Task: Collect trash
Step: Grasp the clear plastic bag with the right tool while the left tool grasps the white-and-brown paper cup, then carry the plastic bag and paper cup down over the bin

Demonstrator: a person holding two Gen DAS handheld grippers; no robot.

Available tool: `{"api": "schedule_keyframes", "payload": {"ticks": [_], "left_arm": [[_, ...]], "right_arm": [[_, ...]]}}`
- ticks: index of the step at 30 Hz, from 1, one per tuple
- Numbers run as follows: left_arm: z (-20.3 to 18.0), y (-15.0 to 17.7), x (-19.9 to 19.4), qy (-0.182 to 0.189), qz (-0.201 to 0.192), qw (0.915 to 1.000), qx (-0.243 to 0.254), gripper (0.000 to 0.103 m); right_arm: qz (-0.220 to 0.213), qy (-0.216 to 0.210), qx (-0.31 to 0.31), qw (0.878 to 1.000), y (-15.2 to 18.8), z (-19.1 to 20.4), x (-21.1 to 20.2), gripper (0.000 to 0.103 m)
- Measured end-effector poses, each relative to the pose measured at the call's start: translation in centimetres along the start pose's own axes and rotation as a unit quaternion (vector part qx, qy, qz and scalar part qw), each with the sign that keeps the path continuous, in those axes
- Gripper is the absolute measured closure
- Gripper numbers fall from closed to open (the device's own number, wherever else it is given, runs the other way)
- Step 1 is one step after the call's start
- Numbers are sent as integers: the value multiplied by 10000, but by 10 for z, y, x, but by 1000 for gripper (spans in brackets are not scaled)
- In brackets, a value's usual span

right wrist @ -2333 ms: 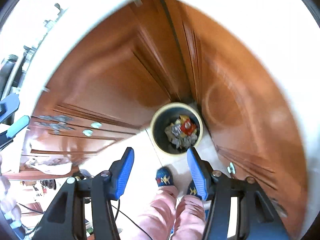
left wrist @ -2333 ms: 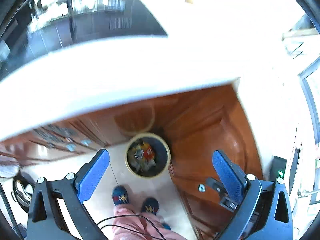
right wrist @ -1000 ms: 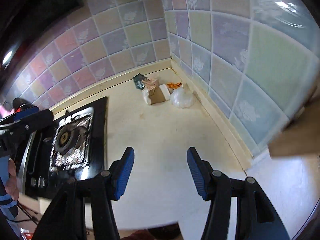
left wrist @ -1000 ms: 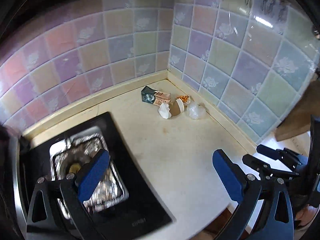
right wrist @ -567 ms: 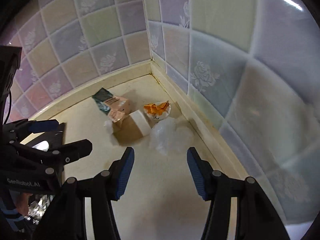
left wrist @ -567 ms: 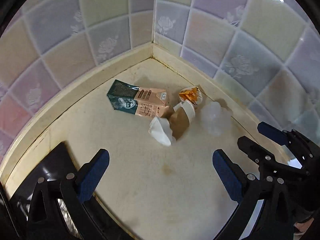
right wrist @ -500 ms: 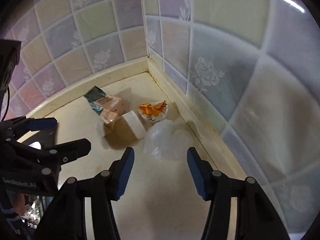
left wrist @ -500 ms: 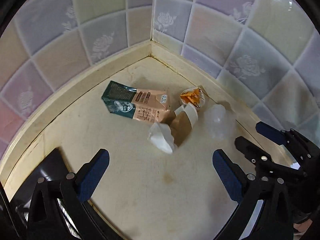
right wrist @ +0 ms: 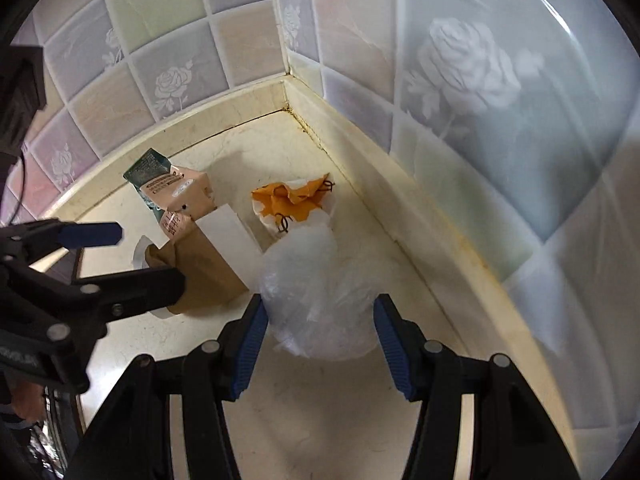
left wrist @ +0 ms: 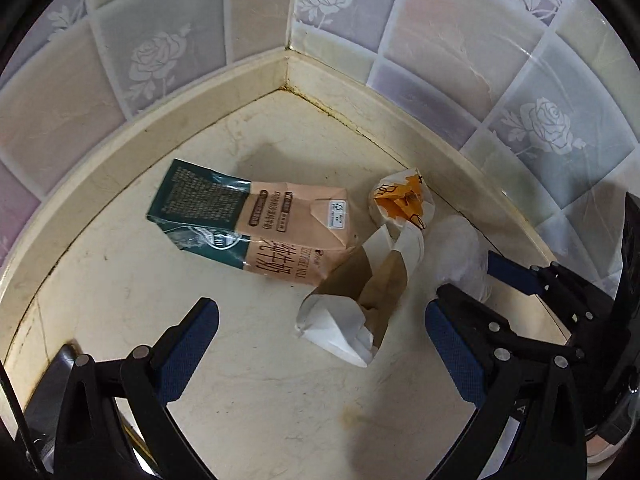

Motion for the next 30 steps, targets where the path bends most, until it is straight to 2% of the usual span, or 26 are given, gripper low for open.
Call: {"api": "schedule_keyframes", "payload": {"ticks": [1, 3, 7, 10, 12, 15, 23, 30], "left_arm": [[-1, 0, 2, 16, 26, 10000, -9, 1], [-4, -2, 8, 83, 82, 9999, -31, 1], [-9, -7, 27, 1, 202, 9998, 25, 7], [-10, -8, 35, 62, 269, 9996, -20, 23], [-10, -5, 37, 184, 331, 9993, -71, 46], [-14, 0, 34, 230, 277, 9993, -31, 57], [-21, 32, 15, 131, 230, 9996, -84, 60], [-42, 88, -22, 83, 75, 9993, -355, 60]], "right_arm": [[-15, -83, 62, 9999, 1, -2, 0, 56], [-69, -231, 142, 9996, 3, -3, -3, 68], [-89, -239, 104, 9996, 5, -1, -11, 79], [-92, -254, 128, 9996, 8, -2, -15, 81], [-103, -264, 175, 9994, 13, -4, -18, 82], [-118, -264, 257, 9993, 21, -7, -25, 83], [-212, -348, 300, 9987, 44, -5, -52, 85], [-382, -614, 181, 9972, 71, 11, -90, 85]]}}
Point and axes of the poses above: each gripper's, at about its wrist camera, not at the fingertips, and x roughly the way its jaws point, z to its left, y to its underside, the point moved 2 cm from there along x, roughly the way its jaws point, and after that the axes turned 8 degrees about -x, right-handed, at the moved point
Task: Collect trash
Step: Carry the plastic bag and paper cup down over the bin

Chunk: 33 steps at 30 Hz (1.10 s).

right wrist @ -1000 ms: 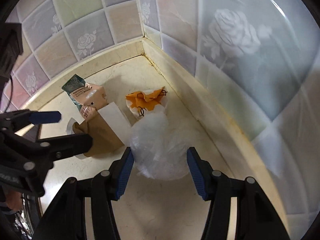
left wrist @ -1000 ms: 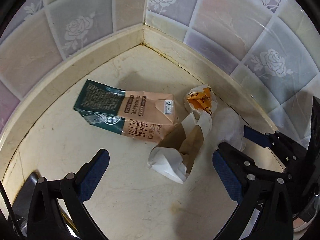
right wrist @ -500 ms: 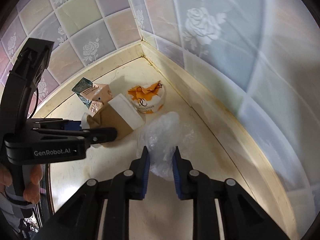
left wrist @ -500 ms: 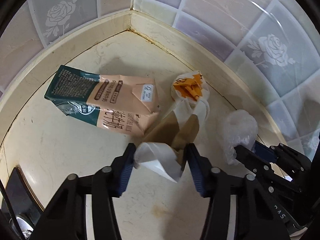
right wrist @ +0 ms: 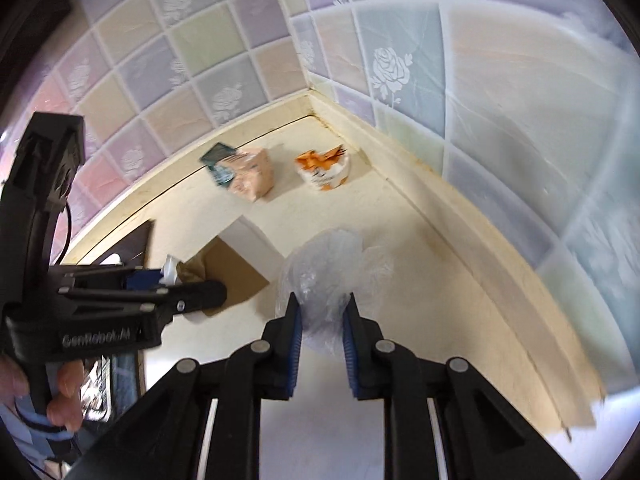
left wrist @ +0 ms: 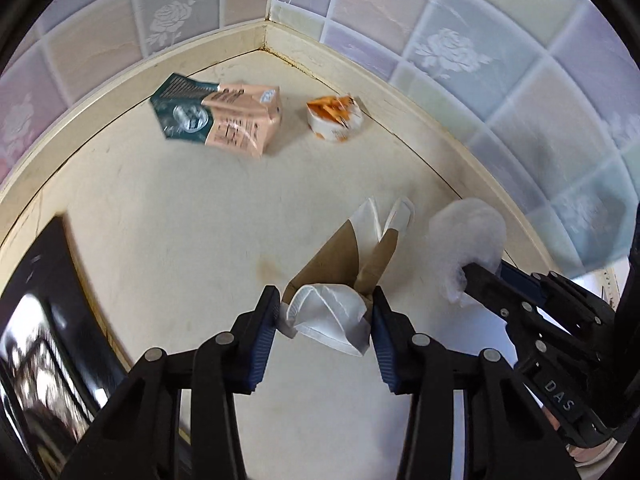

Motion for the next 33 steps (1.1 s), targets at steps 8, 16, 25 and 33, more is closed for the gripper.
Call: {"api": "schedule_keyframes", "payload": {"ticks": [8, 16, 25, 33], "left_arm": [[-33, 99, -67, -254, -461, 9982, -276, 60], [-70, 222, -140, -558, -921, 9923, -614, 60], [-99, 351, -165, -754, -926, 9873, -1050, 60], [-99, 426, -128, -935, -590, 9877, -1109, 60]], "right_arm": [[-213, -408, -439, 9980, 47, 30, -74, 85], [-374, -738, -903, 9925, 111, 55, -158, 85], [-217, -981, -1178, 9879, 204, 66, -215, 85], [425, -874, -1167, 9884, 293, 74, -198, 85]]}}
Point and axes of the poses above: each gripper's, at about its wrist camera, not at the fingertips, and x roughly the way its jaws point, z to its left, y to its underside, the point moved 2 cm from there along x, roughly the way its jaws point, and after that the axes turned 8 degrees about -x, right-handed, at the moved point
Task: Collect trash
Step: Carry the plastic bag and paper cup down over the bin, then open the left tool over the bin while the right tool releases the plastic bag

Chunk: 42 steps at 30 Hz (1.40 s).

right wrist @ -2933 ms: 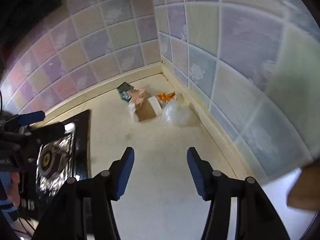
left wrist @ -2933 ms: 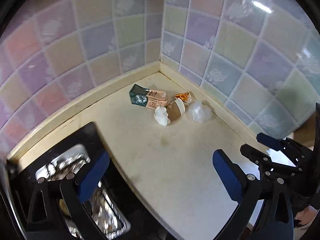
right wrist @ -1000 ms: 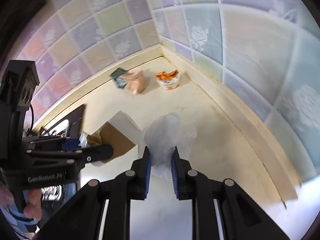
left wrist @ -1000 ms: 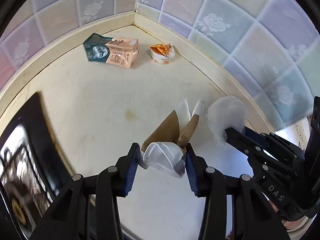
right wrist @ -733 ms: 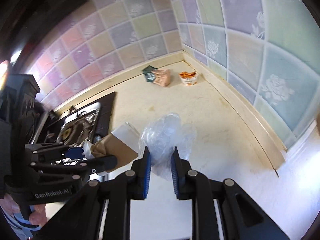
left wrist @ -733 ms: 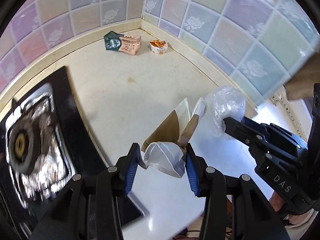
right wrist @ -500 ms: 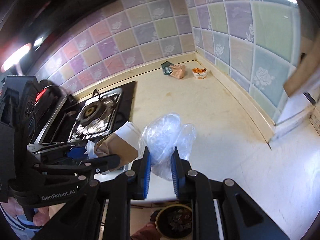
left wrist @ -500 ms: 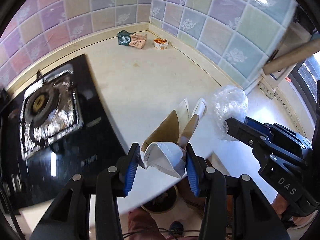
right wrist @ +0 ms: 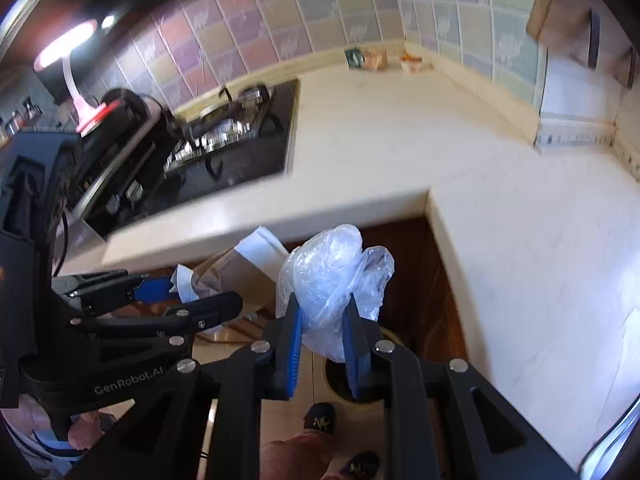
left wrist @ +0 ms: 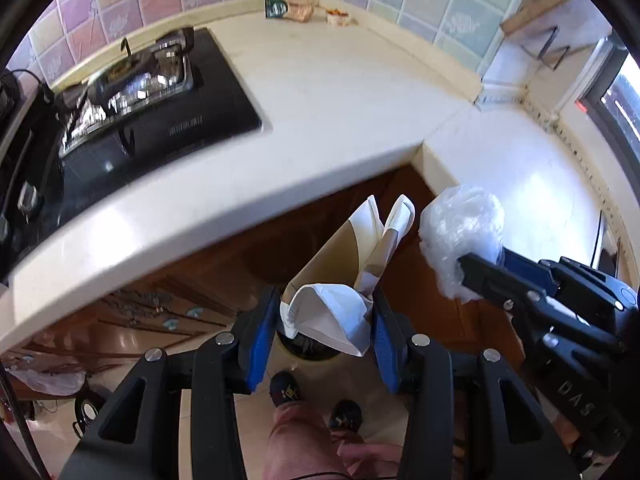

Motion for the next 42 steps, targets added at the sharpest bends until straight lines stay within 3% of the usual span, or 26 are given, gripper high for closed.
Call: {"api": "schedule_keyframes", "payload": {"ticks": [12, 20, 25, 31, 42], "left_arm": [[42, 66, 144, -141, 816, 9964, -183, 60], [55, 81, 249, -125, 982, 9949, -184, 60], [58, 86, 300, -112, 1078, 9938, -260, 60], [62, 94, 337, -111, 1258, 9917, -245, 60], [61, 100, 347, -224, 1303, 9912, 93, 59]], "right_arm": [[1192, 120, 775, 9898, 89, -17, 148, 85], [1483, 395, 1362, 9787, 140, -59, 246, 84], [1622, 562, 1423, 9748, 163, -72, 290, 84], [1811, 635, 1501, 9699, 181, -79, 322, 83], [1933, 653, 1576, 9662, 186, -88, 341, 80]]}}
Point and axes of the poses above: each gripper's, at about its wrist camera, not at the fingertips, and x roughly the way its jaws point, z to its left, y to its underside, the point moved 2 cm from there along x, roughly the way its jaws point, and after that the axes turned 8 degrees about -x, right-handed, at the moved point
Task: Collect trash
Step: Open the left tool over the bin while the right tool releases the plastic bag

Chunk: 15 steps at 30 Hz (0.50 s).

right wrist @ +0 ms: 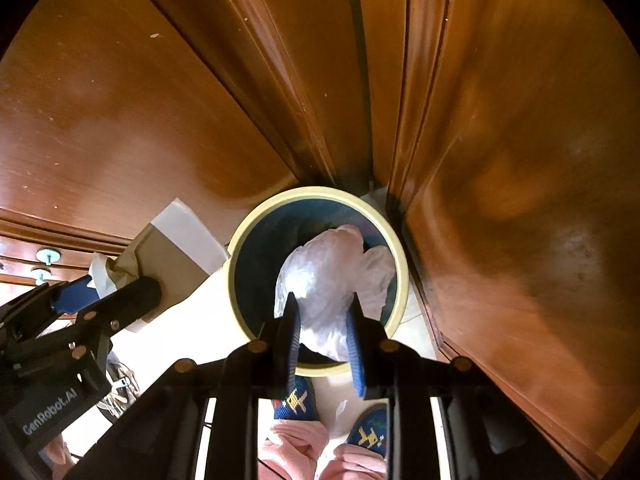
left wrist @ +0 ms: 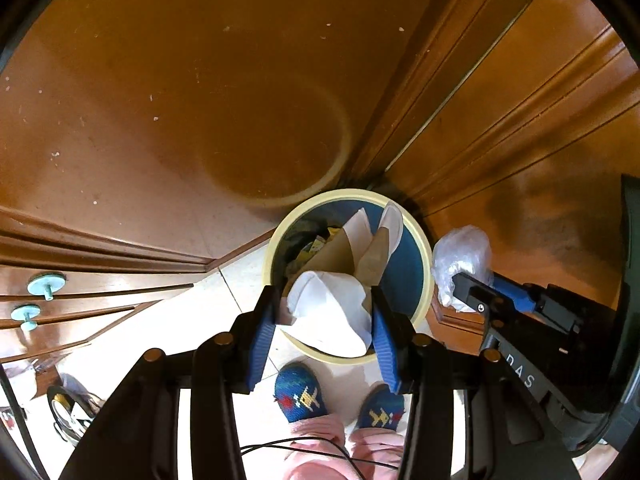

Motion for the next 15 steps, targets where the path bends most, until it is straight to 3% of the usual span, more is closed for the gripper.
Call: {"api": "schedule_keyframes", "payload": {"ticks": [2, 4, 6, 15], "left_arm": [[1, 0, -1, -28, 12, 10000, 30, 55], [0, -1, -3, -73, -5, 10000, 48, 42], [4, -1, -7, -95, -13, 9999, 54, 36], [6, 3, -23, -266, -23, 9996, -56, 26]], "right_arm": [[5, -4, 11, 10000, -1, 1, 0, 80], [8, -4, 11, 10000, -1, 2, 1, 80], [20, -6, 1, 10000, -1, 2, 1, 80], [29, -54, 9, 10000, -2, 5, -1, 79]]}}
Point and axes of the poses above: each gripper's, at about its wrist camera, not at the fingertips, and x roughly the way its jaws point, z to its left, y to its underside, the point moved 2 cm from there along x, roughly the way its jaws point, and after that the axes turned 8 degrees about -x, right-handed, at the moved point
